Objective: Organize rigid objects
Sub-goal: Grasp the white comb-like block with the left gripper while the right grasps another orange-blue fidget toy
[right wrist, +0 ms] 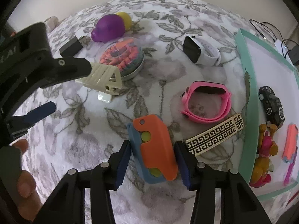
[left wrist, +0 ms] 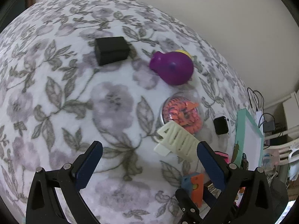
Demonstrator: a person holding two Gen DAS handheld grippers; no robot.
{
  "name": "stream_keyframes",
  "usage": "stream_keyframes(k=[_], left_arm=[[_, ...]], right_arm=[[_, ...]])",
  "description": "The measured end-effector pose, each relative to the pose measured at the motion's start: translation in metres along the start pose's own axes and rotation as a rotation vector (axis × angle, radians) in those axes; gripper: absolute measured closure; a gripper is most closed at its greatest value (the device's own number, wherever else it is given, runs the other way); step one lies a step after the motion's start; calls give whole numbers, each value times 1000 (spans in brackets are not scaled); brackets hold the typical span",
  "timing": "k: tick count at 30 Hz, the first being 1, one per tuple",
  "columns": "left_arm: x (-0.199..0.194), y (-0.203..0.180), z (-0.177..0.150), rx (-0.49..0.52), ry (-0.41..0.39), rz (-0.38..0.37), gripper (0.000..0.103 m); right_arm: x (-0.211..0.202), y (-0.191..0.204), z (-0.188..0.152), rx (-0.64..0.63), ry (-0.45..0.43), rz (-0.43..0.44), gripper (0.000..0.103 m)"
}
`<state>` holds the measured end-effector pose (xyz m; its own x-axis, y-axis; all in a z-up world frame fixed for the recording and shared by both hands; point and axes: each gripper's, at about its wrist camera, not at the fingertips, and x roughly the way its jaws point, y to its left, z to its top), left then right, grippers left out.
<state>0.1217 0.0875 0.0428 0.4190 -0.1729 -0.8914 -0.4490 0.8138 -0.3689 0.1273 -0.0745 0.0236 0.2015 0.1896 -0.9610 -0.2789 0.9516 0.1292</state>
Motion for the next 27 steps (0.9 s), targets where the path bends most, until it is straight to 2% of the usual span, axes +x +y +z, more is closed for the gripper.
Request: stream_keyframes(k=[6,14,20,22,27], left_arm=[[7,-15,-3,66,-19,4,2],[20,-33,-7,182,-56,58,4],[26,-37,-11,224,-67,69,29],[28,-37,-11,231,-63,61,46],[28,-38,-12,245,-72,67,47]], right_arm=[[-1,-17,1,35,2,39,53],[2,-33,4,40,4,59,53],[3,-34,4,42,6,61,53],[1,-29,3,43,6,61,53],[2,-31,4,44,5,59,53]])
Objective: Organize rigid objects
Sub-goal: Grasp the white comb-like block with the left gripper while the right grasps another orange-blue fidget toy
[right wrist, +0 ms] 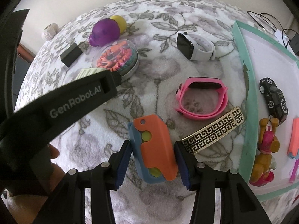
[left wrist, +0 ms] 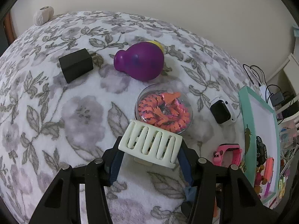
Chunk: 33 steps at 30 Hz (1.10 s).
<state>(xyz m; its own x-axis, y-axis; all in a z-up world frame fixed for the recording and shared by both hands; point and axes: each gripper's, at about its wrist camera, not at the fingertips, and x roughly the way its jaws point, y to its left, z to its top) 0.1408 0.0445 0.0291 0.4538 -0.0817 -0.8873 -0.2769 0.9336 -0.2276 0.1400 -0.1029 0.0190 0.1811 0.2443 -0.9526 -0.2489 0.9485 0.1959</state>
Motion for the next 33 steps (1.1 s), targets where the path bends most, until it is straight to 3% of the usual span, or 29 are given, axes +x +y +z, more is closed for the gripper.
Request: stream_keyframes(k=[22,33], left_arm=[[-27,6,8,-27,-48,18,47],[-60,3,15,-30,-136,0,47]], right_arm=[[-10,11,-4,39,-14,41,53],[-24,13,-2,48,-59,57,53]])
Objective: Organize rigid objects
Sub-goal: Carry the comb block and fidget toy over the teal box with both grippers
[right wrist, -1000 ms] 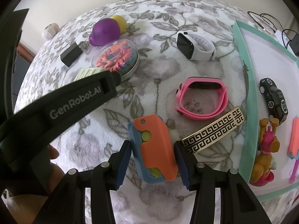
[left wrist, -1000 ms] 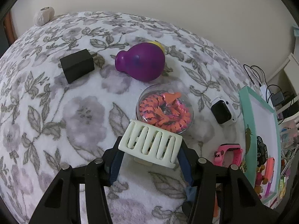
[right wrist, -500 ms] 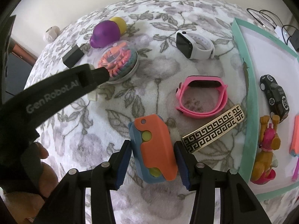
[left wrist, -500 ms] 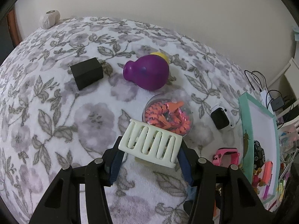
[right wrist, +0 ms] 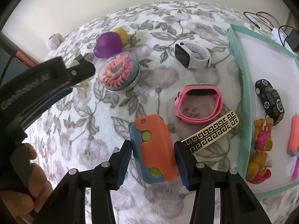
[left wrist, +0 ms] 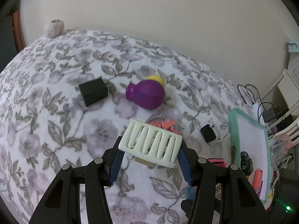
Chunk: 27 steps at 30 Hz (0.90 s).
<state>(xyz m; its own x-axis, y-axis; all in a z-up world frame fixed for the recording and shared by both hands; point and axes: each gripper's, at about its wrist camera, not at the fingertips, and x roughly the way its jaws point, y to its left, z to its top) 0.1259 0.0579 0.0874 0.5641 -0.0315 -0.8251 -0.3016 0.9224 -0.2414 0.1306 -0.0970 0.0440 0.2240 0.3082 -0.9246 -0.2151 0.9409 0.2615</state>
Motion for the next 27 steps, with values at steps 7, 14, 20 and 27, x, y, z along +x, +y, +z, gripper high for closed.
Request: stream_keyframes(k=[7,14,20,27], left_arm=[[-31,-12,11,5,-81,-48,47],[-47,-39,14,44,-123,-91,47],[-54,-74,20,90,-136,-133,47],[-44,-132,29,184,-150,-164,47]], right_arm=[[-46,-12,10,4,-141,-50,58],[-68,-38,24,85,-189,-13,58],[-103,-65,42,156,-285,-7,58],[-149,-116,64,248,-436,-100,58]])
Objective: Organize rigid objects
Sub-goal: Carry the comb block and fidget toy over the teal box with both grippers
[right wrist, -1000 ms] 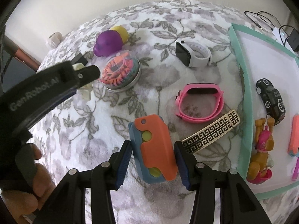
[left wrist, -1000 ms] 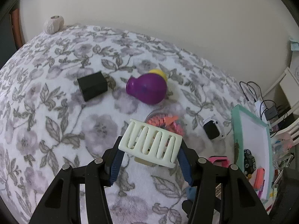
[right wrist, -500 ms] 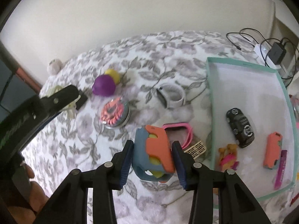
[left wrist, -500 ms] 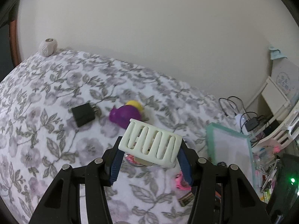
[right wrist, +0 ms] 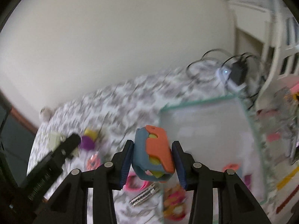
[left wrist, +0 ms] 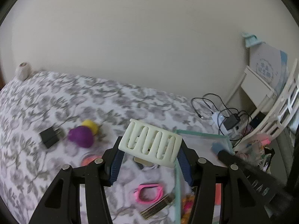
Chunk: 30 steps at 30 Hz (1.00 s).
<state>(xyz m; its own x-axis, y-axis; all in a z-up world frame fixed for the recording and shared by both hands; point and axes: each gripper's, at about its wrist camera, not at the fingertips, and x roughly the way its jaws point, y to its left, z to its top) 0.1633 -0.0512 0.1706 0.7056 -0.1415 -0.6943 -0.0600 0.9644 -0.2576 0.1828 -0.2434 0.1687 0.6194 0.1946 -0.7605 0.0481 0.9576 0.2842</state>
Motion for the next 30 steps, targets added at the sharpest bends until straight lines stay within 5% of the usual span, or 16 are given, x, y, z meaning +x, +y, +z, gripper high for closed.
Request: stream_keyframes(k=[13,30], left_arm=[[75,-85,-4,200,61,-62,47],[150,-113,-53,352,210,7,47]], right_arm=[[22,-80,24,63,-63,-160,58],[99,-123,-6,99,155,-218,58]])
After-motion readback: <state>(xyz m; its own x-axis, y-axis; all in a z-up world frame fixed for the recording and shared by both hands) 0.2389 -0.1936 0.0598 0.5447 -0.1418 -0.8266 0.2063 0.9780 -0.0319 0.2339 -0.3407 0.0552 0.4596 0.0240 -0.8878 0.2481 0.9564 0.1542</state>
